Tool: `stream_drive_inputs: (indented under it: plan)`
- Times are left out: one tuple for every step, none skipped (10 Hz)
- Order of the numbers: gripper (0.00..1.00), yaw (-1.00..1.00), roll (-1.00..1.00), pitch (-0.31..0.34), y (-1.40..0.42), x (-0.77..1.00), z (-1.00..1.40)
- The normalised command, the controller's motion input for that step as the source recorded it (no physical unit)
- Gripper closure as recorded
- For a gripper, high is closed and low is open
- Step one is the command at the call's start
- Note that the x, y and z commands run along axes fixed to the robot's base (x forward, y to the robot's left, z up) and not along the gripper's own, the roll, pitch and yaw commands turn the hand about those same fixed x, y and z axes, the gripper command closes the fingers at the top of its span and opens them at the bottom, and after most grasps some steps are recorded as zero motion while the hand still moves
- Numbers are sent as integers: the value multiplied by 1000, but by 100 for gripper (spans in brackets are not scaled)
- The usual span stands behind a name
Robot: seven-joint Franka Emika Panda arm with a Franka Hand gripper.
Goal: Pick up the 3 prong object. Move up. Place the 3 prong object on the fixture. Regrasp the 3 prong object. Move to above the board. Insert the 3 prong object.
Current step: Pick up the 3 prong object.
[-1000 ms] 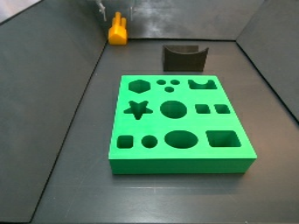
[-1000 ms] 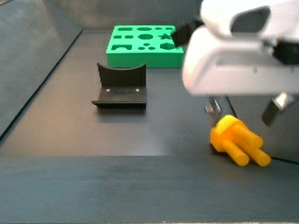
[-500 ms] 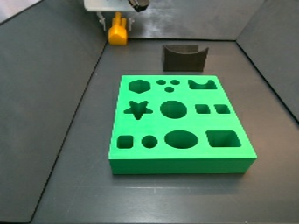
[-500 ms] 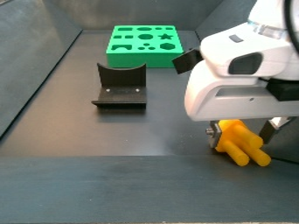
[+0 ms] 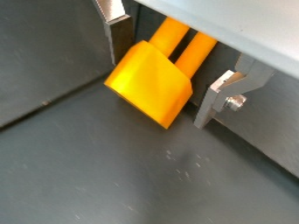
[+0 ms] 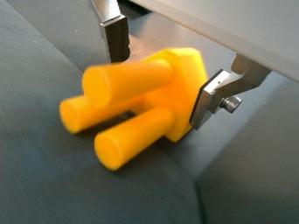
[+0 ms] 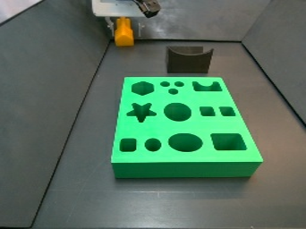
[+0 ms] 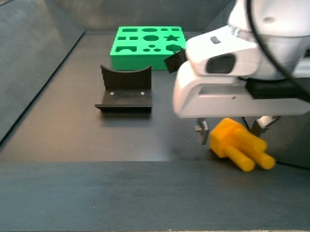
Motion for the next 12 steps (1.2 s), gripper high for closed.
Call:
stream_drive_inputs:
  plan:
    - [0, -151, -163, 51, 83, 366, -197]
    - [0, -120, -107, 111, 0, 600, -223]
    - [0, -137, -114, 149, -211, 771, -120]
    - [0, -154, -194, 129, -346, 749, -71]
    - [0, -157, -207, 111, -411, 737, -60]
    - [0, -169, -189, 121, -297, 686, -31]
    - [0, -151, -170, 131, -260, 686, 0]
    - [0, -177, -66, 40, -163, 323, -63]
    - [0, 0, -43, -14, -49, 0, -77]
    - [0, 29, 0, -70, -183, -77, -83]
    - [0, 80, 0, -99, 0, -114, -97]
    - [0, 126, 0, -96, 29, -129, -71]
